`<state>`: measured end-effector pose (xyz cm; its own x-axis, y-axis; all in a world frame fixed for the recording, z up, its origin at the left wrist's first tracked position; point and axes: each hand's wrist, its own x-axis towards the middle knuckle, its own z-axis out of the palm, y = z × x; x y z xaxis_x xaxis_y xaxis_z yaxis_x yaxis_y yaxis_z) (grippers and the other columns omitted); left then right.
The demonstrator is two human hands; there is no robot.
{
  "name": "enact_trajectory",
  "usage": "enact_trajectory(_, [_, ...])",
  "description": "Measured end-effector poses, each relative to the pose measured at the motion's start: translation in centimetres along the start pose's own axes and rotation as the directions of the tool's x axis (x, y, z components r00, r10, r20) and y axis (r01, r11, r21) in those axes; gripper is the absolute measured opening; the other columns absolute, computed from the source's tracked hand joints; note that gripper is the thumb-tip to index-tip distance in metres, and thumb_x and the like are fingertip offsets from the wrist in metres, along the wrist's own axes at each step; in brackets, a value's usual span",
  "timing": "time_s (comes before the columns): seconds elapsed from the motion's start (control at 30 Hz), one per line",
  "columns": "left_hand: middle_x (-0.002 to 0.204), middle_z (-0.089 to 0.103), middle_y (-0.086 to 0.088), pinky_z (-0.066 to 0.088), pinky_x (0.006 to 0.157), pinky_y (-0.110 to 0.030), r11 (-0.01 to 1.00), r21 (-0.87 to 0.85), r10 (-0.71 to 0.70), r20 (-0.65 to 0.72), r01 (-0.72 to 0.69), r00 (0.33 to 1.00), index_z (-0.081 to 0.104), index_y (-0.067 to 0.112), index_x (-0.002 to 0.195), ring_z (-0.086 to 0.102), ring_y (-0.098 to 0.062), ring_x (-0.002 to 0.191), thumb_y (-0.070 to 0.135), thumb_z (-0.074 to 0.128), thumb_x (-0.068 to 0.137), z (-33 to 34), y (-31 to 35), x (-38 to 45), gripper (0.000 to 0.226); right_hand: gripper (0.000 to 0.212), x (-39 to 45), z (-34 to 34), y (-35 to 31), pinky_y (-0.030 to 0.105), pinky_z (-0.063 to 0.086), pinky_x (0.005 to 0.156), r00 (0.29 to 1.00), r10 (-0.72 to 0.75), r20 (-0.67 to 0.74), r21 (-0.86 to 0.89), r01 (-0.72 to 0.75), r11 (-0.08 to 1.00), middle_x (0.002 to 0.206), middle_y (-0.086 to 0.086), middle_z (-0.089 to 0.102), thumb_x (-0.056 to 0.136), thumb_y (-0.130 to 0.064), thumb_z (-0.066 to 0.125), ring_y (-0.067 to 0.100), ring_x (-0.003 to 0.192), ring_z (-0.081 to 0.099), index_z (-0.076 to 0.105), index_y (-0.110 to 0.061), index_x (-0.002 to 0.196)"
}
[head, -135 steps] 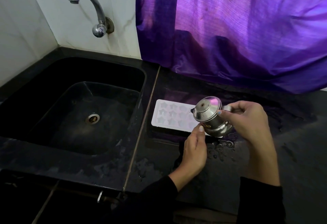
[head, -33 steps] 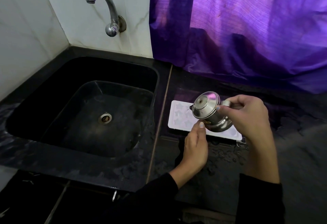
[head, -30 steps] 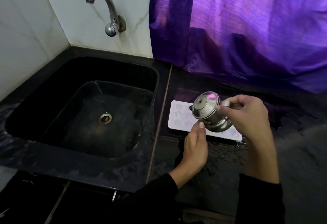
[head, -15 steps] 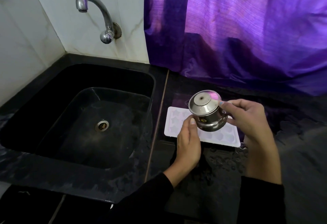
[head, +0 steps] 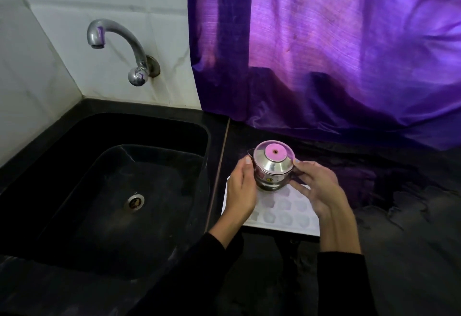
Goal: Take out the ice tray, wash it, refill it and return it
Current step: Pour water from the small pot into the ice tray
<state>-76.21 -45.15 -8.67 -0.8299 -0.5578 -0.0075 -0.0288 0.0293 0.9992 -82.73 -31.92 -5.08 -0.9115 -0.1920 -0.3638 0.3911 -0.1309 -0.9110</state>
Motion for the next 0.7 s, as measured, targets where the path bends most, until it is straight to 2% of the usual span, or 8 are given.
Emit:
enact_trajectory(0.1, [0.101,0.067,0.008,0.046,0.090,-0.027,0.999,0.044,-0.010,-0.014,0.011,1.000,0.063,0.019,0.109,0.061,-0.007,0.101,0.035,0.032,0.102,0.3,0.0,2.0,0.035,0.015,1.9,0.5,0.0,0.039,0.053,0.088,1.000,0.019,0.004,0.018,-0.019,1.000,0.079,0.005,0.065,0.088,-0.007,0.064,0.017,0.084,0.063,0.057,-0.011,0.075])
enact_trajectory(0.17, [0.104,0.067,0.007,0.046,0.094,-0.031,0.998,0.058,-0.023,-0.026,0.025,0.999,0.062,0.019,0.113,0.060,-0.010,0.104,0.037,0.032,0.102,0.6,0.1,3.2,0.037,0.016,3.3,0.9,-0.1,0.038,0.053,0.088,1.000,0.028,0.008,0.026,-0.028,0.999,0.080,0.004,0.066,0.088,-0.007,0.064,0.017,0.084,0.064,0.057,-0.011,0.075])
enact_trajectory(0.33, [0.108,0.064,0.006,0.043,0.095,-0.027,0.992,0.107,-0.055,-0.044,0.059,0.998,0.059,0.017,0.121,0.058,-0.011,0.108,0.035,0.030,0.103,1.4,0.6,6.0,0.038,0.014,6.8,1.9,-0.6,0.035,0.052,0.086,0.999,0.039,0.007,0.030,-0.039,0.999,0.082,0.004,0.065,0.086,-0.008,0.067,0.015,0.083,0.062,0.058,-0.013,0.077])
enact_trajectory(0.47, [0.127,0.060,-0.002,0.040,0.106,-0.036,0.987,0.138,-0.080,-0.055,0.087,0.995,0.051,0.015,0.133,0.053,-0.016,0.121,0.038,0.030,0.102,2.4,0.1,8.6,0.044,0.013,9.4,2.6,-1.0,0.030,0.051,0.081,0.999,0.039,0.005,0.020,-0.039,0.999,0.083,0.002,0.064,0.085,-0.006,0.068,0.012,0.081,0.061,0.059,-0.014,0.079])
enact_trajectory(0.53, [0.135,0.055,-0.003,0.036,0.109,-0.037,0.981,0.150,-0.115,-0.069,0.124,0.991,0.046,0.015,0.139,0.047,-0.018,0.127,0.040,0.029,0.102,2.9,-0.1,9.6,0.047,0.013,10.5,2.7,-1.0,0.032,0.050,0.084,0.999,0.044,0.003,0.016,-0.044,0.999,0.083,0.001,0.065,0.084,-0.006,0.068,0.011,0.081,0.061,0.059,-0.015,0.079])
enact_trajectory(0.7, [0.133,0.057,-0.005,0.037,0.106,-0.034,0.977,0.157,-0.131,-0.092,0.144,0.987,0.047,0.014,0.138,0.048,-0.020,0.126,0.038,0.029,0.102,3.8,-0.5,11.1,0.047,0.013,12.5,2.7,-0.9,0.036,0.050,0.091,0.998,0.064,-0.016,-0.006,-0.064,0.998,0.082,0.001,0.065,0.083,-0.006,0.069,0.012,0.082,0.061,0.060,-0.014,0.079])
